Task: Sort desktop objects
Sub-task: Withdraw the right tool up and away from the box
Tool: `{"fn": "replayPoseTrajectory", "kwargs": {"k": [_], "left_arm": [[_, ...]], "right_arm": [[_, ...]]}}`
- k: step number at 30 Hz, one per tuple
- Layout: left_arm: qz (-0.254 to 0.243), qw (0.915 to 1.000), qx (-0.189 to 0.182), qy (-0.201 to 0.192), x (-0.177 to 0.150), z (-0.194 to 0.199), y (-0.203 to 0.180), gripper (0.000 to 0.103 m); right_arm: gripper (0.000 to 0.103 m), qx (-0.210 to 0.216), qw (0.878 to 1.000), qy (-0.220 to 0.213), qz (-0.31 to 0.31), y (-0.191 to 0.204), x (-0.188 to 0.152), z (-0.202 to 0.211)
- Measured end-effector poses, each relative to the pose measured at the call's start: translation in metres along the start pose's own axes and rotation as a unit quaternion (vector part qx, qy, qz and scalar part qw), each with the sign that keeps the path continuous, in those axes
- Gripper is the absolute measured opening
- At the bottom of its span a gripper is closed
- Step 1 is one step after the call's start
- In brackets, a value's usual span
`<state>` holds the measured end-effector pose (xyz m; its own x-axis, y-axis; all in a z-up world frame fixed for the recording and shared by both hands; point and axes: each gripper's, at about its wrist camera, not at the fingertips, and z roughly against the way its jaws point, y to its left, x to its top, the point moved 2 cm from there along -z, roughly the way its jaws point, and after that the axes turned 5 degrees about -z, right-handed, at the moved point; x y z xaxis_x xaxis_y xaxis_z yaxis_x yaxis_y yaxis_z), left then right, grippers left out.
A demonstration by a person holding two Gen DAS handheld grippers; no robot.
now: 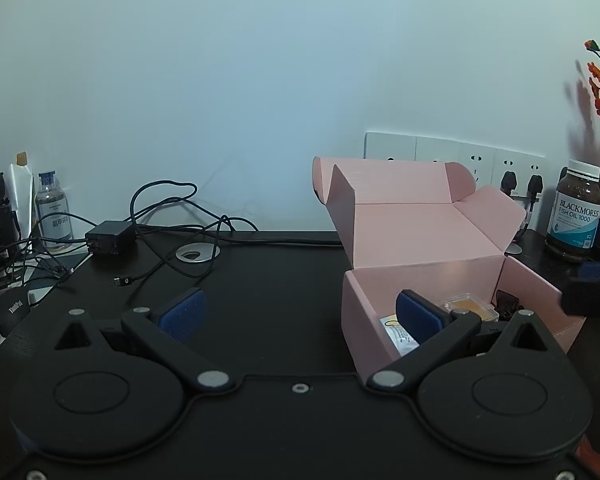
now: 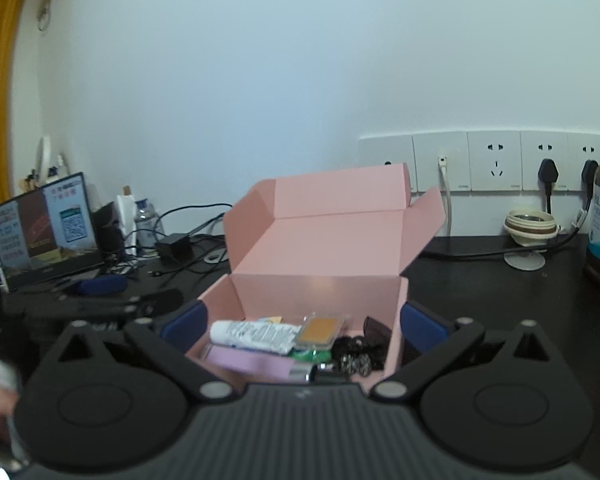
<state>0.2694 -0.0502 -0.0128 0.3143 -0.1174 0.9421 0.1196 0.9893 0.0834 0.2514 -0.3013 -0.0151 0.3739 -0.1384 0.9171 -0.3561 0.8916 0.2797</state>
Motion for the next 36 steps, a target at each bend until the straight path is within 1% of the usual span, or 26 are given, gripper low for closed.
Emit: {"fn": "replayPoseTrajectory", "kwargs": {"k": [5,9,12,21,29,34,36], "left_arm": [[-0.014,0.9999,-0.002,-0.01,0.0,0.003,-0.005,0.103],[-0.028,0.9994,-0.004,-0.019,0.0,0.006,-0.01,0.103],[-0.034,0.9991,-0.006,-0.023,-0.001,0.008,-0.012,0.103],[-0.019,0.9996,-0.012,-0.018,-0.001,0.006,-0.008,0.103],[-0.015,0.9996,0.0,-0.023,-0.002,0.011,-0.006,0.103],[-0.028,0.9987,-0.022,-0.037,-0.003,0.021,-0.007,0.103],[-0.034,0.9989,-0.026,-0.021,-0.005,0.024,-0.008,0.103]], "right_arm": [[0.102,0.019,0.999,-0.022,-0.019,-0.014,-0.018,0.02],[0.102,0.029,0.998,-0.039,-0.051,-0.024,-0.02,0.031],[0.102,0.033,0.997,-0.046,-0.057,-0.026,-0.019,0.033],[0.102,0.039,0.997,-0.04,-0.059,-0.026,-0.019,0.031],[0.102,0.038,0.991,-0.039,-0.123,-0.044,-0.022,0.032],[0.102,0.043,0.988,-0.049,-0.142,-0.05,-0.022,0.034],[0.102,0.043,0.987,-0.047,-0.146,-0.051,-0.023,0.034]]}}
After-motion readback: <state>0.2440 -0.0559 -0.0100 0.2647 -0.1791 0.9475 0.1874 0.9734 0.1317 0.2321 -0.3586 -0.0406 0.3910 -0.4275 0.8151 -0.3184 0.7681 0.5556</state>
